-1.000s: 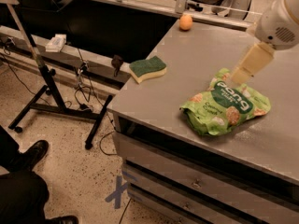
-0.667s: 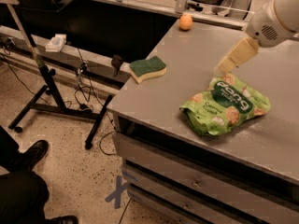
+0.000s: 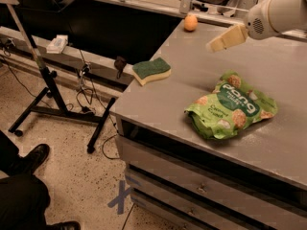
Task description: Move orange near sponge
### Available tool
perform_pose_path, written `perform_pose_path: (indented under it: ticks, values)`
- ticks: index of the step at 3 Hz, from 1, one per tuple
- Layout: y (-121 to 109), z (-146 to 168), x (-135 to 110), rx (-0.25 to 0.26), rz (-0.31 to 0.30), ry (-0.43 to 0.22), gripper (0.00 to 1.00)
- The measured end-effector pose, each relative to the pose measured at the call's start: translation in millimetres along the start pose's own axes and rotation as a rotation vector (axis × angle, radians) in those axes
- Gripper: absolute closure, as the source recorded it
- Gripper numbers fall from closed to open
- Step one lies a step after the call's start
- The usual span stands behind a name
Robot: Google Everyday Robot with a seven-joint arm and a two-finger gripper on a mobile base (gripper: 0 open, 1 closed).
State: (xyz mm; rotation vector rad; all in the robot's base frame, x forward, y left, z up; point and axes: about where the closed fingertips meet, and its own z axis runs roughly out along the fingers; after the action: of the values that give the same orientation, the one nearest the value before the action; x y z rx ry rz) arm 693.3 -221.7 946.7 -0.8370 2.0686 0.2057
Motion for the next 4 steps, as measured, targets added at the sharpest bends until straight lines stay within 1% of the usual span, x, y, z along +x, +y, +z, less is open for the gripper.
perform_pose_path:
  ticks: [1, 2, 3, 4]
  values:
    - [0.1, 0.1, 0.0, 0.000, 0.000, 0.000, 0.00]
    - [-0.3, 0.4, -2.7, 0.005, 0.038, -0.043, 0.00]
    - [3.1, 41.8, -15.4, -0.006, 0.117, -0.132, 0.00]
    - [-9.1, 95.1, -40.0, 0.006, 0.167, -0.228, 0.00]
